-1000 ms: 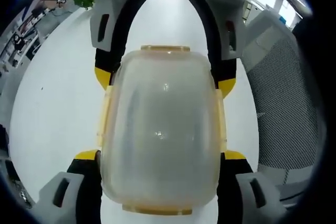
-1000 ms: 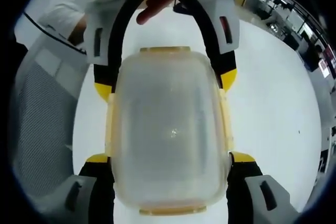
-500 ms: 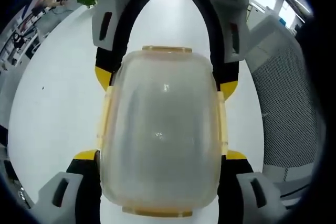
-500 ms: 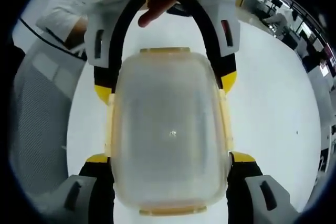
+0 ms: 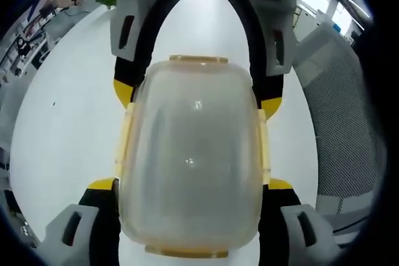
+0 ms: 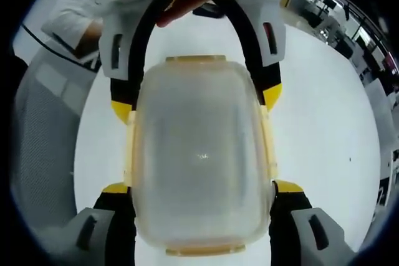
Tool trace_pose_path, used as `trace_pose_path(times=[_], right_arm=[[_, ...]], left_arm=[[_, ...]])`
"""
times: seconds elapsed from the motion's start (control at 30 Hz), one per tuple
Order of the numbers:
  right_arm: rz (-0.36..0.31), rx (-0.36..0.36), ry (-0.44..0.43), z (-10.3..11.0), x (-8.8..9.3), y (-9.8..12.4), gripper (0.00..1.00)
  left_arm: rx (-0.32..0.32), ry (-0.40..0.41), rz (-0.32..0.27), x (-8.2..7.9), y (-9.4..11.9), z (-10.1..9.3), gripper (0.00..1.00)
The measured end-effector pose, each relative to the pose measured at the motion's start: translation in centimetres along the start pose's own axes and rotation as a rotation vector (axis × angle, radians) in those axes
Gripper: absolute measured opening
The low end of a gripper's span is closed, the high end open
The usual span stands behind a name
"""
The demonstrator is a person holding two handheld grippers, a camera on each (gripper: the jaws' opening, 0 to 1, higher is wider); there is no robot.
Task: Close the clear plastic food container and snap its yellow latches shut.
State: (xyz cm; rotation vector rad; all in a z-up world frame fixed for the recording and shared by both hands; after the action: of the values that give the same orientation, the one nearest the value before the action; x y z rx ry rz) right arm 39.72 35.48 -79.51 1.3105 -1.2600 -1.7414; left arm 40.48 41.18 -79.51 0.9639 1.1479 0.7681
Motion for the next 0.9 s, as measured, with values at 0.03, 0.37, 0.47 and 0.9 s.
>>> trace_pose_path(times=[0.03,0.37,0.47,0.9], right_arm=[[-0.001,0.0,0.0,-0.1,-0.1,0.0,0.9],[-0.005,0.007,0.002,-1.8,-0.8,-0.3,0.91],[-0.005,0.01,0.006,-2.6,-0.9,-0.4,0.91],[0.009,0.08,0.058,-5.1,-1.5,-0.9,0.94]], left_arm=[[0.0,0.0,0.0,0.0,0.0,0.1,0.93],[-0.002,0.004,0.003,0.6,0.0,1.9,0.93],[-0.005,0.009,-0.003,0.7,0.0,2.5,0.93],[-0.02,0.039,-0.016,1.2,0.1,5.0,0.93]])
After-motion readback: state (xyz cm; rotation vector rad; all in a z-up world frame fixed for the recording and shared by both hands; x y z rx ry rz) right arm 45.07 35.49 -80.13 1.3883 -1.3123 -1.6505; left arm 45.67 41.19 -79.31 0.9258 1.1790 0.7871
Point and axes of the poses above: the point that each gripper's makers call its tool centre point, and the gripper's own axes: y roughly backward along the fingers, z roughly to its left, x roughly out of its underside, the point moved 2 cm from there along y, roughly backward along the fingers, and after that the axes turned 13 degrees about -y, right-handed, at the moved point
